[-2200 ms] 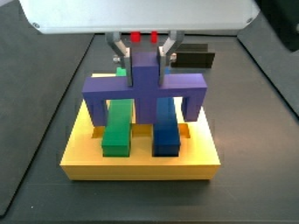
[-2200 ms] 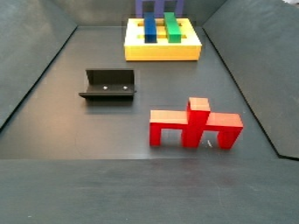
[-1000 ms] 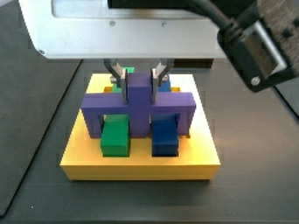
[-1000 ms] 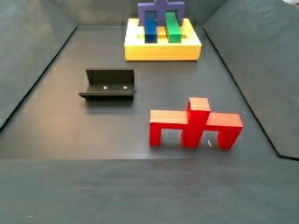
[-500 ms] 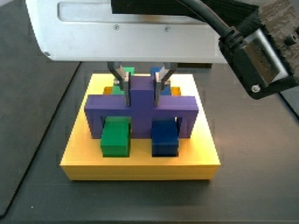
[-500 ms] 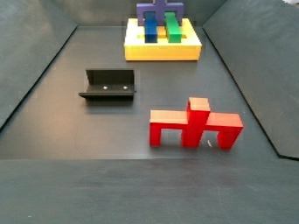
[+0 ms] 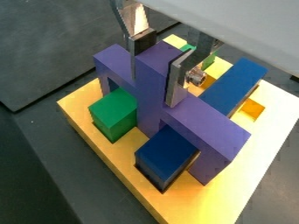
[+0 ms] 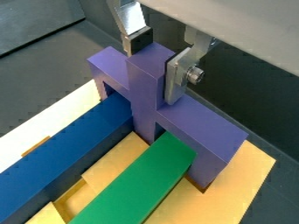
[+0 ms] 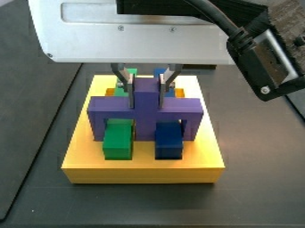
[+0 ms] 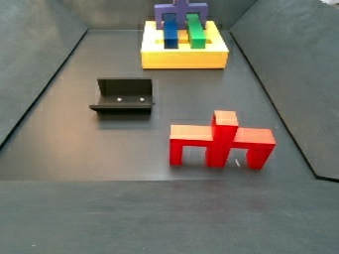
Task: Pick up the purple object. Move up. Move to above the board. Insert the purple object.
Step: Insert the purple object.
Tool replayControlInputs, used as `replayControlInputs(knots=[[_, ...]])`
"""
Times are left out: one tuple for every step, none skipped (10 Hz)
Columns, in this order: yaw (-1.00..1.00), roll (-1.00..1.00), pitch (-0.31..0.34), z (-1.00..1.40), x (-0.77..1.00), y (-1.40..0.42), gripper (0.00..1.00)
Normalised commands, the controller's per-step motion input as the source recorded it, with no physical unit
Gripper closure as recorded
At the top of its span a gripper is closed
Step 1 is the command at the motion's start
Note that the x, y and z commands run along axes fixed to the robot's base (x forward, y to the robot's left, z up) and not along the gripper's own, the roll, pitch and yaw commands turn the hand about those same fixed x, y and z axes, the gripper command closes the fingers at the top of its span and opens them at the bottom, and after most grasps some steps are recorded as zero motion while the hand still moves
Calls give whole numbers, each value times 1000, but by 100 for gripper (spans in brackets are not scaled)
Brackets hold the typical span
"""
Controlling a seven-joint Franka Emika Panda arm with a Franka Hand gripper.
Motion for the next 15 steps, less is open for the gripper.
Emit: replayControlInputs(knots=[[131,0,0,-314,34,0,100],[203,0,-17,-309,0,0,100],[311,0,0,-260,120,-31,100],[69,-11,0,-260,0,0,100],[-49,0,0,-246,26,0,100],[-151,0,0,-231,143,0,100],[-74,0,19,-146,163,-140,100],[0,0,10,-120,106,-249,100],[0,0,0,-117,83,-240,100],[0,0,0,-137,117,-180,100],[0,0,16,-111,126,-174,100],[0,0,9,-146,111,-14,100],[-126,-131,0,-223,66,251,100],[-123,-213,0,-240,66,326,100],[-29,-329,-43,-197,0,271,100]])
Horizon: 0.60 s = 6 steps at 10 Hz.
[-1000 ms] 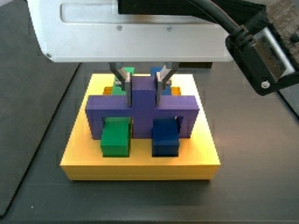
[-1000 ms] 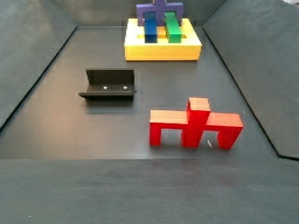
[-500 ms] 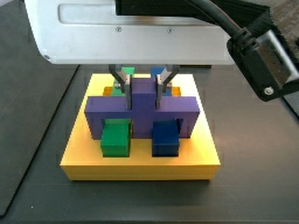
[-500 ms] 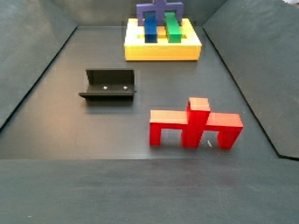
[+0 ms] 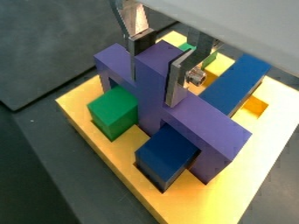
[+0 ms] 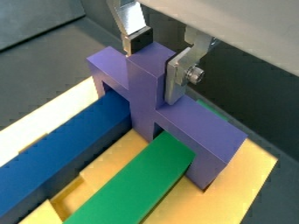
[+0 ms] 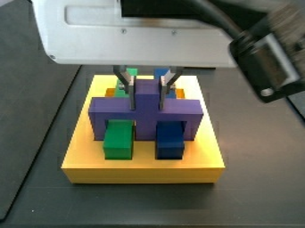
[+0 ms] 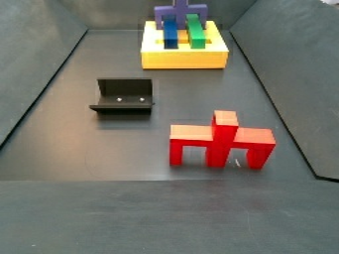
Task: Pick up the purple object. Move up. Move to above the board. Insert the purple object.
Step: Insert the purple object.
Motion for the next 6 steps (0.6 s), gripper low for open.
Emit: replayControlInputs(knots=[[-14,-330,-71,-197,0,160,100],[0,-264,-101,-291,-6,0,100],[11,-139,-134,-423,-111,-60,100],[57,-44,-153,-471,-154,-106,100],[0,0,-63,-349,-23,-31,100],[0,0,0,0,0,0,100]])
